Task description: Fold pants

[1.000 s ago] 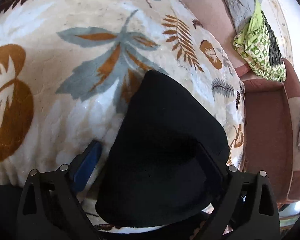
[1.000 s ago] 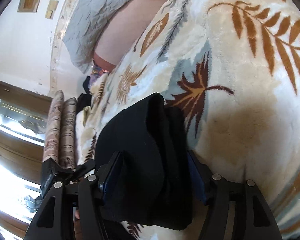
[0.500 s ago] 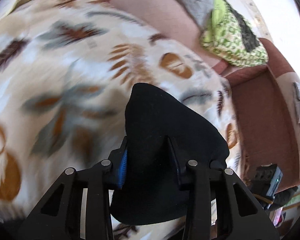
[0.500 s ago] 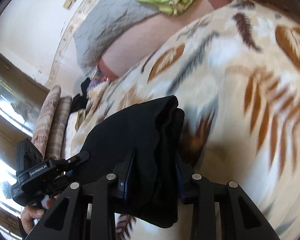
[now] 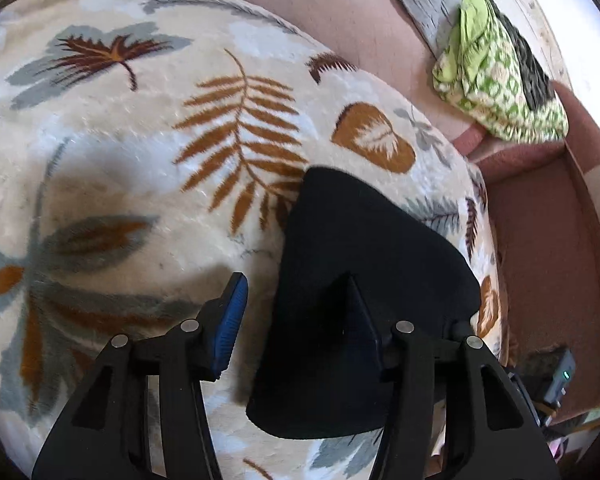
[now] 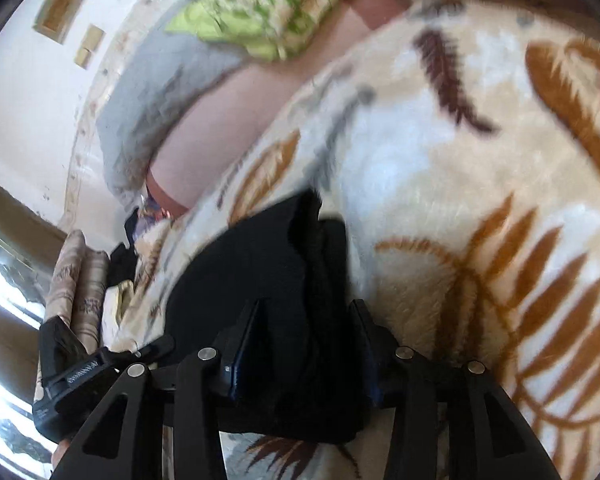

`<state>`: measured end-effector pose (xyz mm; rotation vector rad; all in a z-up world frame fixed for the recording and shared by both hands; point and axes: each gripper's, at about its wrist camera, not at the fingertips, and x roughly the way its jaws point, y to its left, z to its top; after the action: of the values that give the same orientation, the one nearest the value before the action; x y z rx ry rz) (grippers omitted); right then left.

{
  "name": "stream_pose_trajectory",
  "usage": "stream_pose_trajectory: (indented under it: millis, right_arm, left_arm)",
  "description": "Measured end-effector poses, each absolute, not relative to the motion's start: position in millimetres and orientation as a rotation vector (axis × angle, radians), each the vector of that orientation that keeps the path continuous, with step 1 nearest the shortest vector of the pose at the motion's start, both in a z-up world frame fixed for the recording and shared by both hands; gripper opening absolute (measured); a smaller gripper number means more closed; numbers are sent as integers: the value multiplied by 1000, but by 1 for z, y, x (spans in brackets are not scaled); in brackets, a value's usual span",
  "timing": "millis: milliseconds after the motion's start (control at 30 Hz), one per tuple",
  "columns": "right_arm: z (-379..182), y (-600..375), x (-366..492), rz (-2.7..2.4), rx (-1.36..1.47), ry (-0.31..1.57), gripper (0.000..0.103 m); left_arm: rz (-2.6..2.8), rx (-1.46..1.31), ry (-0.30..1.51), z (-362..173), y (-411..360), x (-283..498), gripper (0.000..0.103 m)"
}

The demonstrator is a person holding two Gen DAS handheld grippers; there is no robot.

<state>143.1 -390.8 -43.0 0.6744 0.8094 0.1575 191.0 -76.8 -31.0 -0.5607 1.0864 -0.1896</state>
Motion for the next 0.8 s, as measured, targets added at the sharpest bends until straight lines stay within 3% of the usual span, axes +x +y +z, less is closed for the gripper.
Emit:
stream_pose_trajectory:
  millis: [200, 333, 433, 667, 800]
  right_arm:
    - [21, -332, 124, 114, 96, 465, 42]
    - [-2, -312, 159, 178, 19, 572, 41]
    - [-35, -331, 191, 173, 116, 763, 40]
    - [-34, -339, 191, 172, 141, 763, 39]
    - [-10, -332, 160, 153, 88, 644, 39]
  left_arm:
    - [-209, -589, 825, 16, -75, 189, 50]
    - [-278, -626, 946, -8, -87, 227, 50]
    - [-287, -636, 1044, -38, -91, 240, 48]
    - [-275, -541, 1027, -31, -102, 234, 48]
    - [-271, -502, 972, -12, -97, 218, 49]
